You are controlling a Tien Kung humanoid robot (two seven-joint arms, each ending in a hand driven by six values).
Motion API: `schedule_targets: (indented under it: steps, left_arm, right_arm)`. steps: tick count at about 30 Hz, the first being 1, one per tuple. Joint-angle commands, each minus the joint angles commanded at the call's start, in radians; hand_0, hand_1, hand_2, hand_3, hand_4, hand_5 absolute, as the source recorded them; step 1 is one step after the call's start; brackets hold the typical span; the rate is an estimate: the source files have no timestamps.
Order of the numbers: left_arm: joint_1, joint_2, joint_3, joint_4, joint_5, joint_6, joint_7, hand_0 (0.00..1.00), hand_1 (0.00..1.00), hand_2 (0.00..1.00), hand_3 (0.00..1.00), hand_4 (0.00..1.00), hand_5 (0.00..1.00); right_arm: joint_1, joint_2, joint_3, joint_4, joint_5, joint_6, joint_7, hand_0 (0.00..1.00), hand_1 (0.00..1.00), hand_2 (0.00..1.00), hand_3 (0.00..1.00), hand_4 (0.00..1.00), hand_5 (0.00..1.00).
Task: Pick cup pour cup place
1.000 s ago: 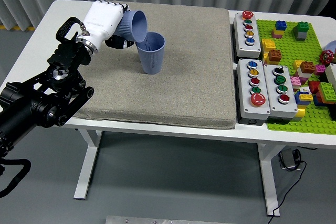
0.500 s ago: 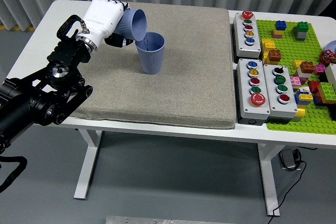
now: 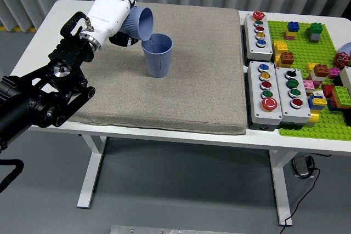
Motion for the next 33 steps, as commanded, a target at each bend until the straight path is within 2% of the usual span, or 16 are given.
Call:
schedule_targets:
  steps: [4,8,21,33]
  left_arm:
    - [-0.012,0.011,0.024,-0.004,0.0,0.003,0.014,0.567,0.539,0.53,0.551,0.87,0.179]
    - [-0.034,0.023,0.084,-0.006,0.0,0.012,0.034,0.567,0.539,0.53,0.55,0.868,0.179]
    - [-0.077,0.053,0.178,-0.018,0.0,0.006,0.051,0.565,0.539,0.528,0.549,0.865,0.174]
    - [-0.089,0.064,0.218,-0.026,0.0,0.003,0.063,0.567,0.539,0.528,0.547,0.861,0.171]
  right_arm:
    - [-0.001,0.0,0.0,0.0,0.0,0.0,0.001,0.7,0.706,0.664,0.629,0.039,0.326]
    - [-0.001,-0.001,0.0,0.0,0.001,0.0,0.001,0.7,0.705,0.665,0.629,0.039,0.327]
    - [-0.002,-0.001,-0.001,0.0,0.001,-0.001,0.0,0.7,0.706,0.665,0.629,0.039,0.328]
    - [-0.013,0.001,0.0,0.0,-0.004,0.001,-0.001,0.7,0.705,0.664,0.628,0.038,0.327]
